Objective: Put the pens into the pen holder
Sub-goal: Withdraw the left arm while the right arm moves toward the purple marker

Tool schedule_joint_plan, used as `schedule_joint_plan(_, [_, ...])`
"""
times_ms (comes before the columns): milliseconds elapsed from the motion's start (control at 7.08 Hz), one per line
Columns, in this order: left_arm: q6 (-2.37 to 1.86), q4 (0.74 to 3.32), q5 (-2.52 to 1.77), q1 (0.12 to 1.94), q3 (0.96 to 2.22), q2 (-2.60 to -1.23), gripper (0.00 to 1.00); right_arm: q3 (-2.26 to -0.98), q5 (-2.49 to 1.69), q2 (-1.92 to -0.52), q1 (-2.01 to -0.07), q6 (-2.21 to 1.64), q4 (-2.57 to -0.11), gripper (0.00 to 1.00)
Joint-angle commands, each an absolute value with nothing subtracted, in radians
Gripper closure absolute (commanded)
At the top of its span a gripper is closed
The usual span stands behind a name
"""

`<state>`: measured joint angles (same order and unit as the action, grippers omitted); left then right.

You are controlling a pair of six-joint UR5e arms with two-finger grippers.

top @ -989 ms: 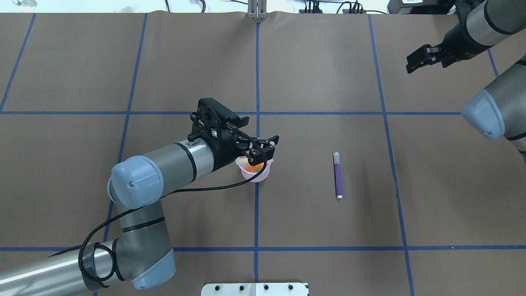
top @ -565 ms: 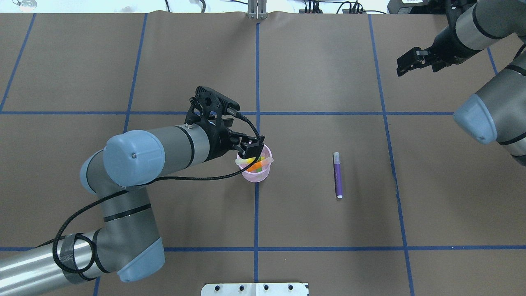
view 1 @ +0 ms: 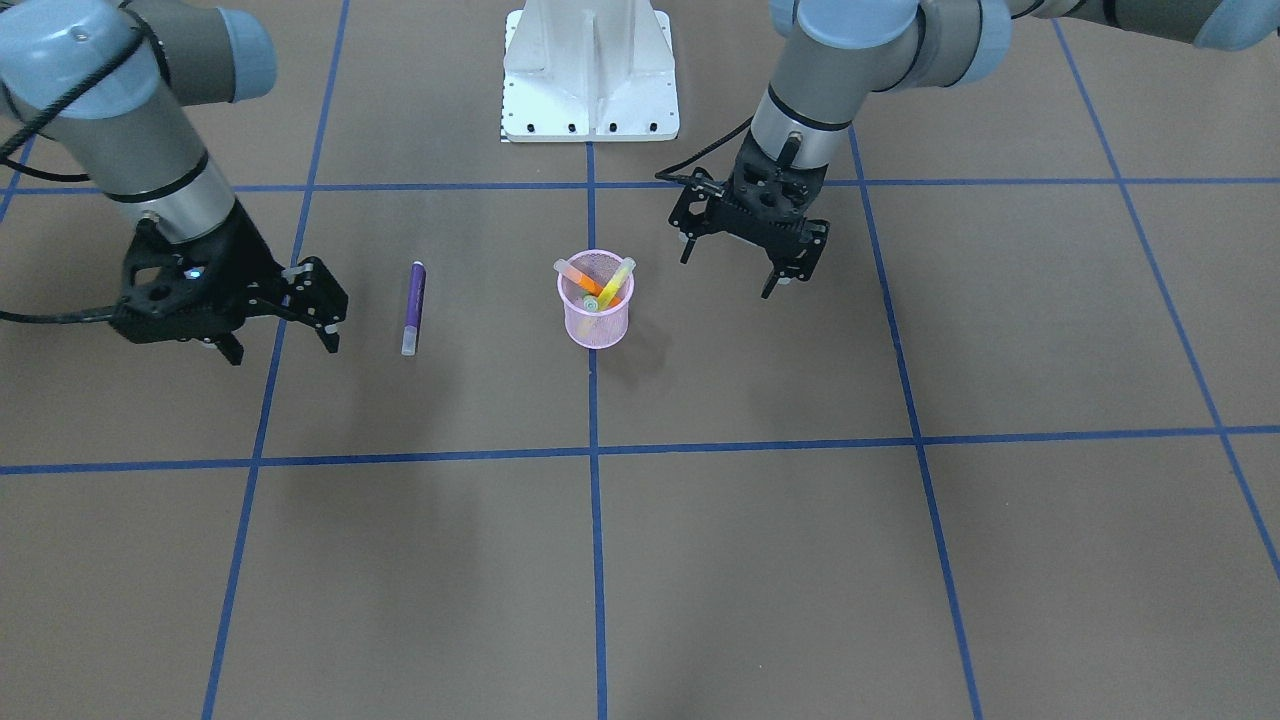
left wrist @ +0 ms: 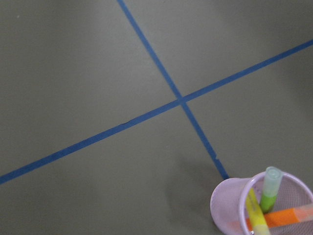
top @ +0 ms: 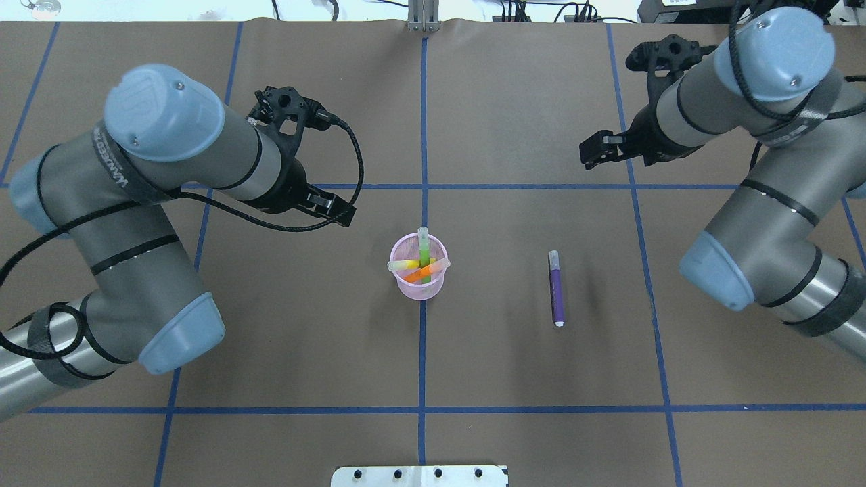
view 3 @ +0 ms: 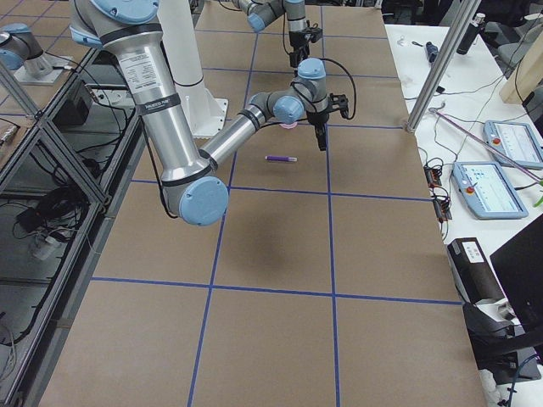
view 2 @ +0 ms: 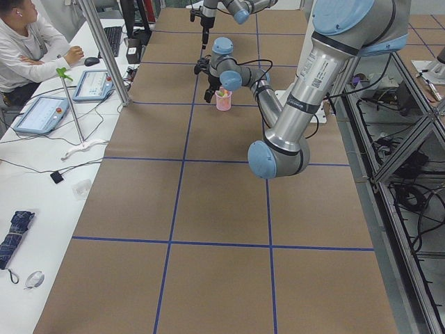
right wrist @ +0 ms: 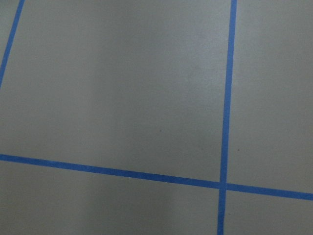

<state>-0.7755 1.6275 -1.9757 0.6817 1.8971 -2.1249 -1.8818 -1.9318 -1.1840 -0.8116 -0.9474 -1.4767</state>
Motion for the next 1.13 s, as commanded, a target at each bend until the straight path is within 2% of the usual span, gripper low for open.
schedule_joint_plan(0, [-0.787,1.563,-2.005,0.706,1.922,-2.123,0.00,-1.875,-1.836,-1.178,-0.685,-1.082,-1.477,0.01])
schedule_joint_plan(848, [-0.839,1.565,-1.885,0.695,1.937,-2.125,0.00,-1.758,-1.879,-1.178,-0.592,-1.115,-1.477,0.04])
schedule_joint_plan(989, [-0.841,1.565,-1.885,0.693,1.937,-2.126,0.00,-1.759,-1.878,-1.177,-0.572,-1.130,-1.476,0.12])
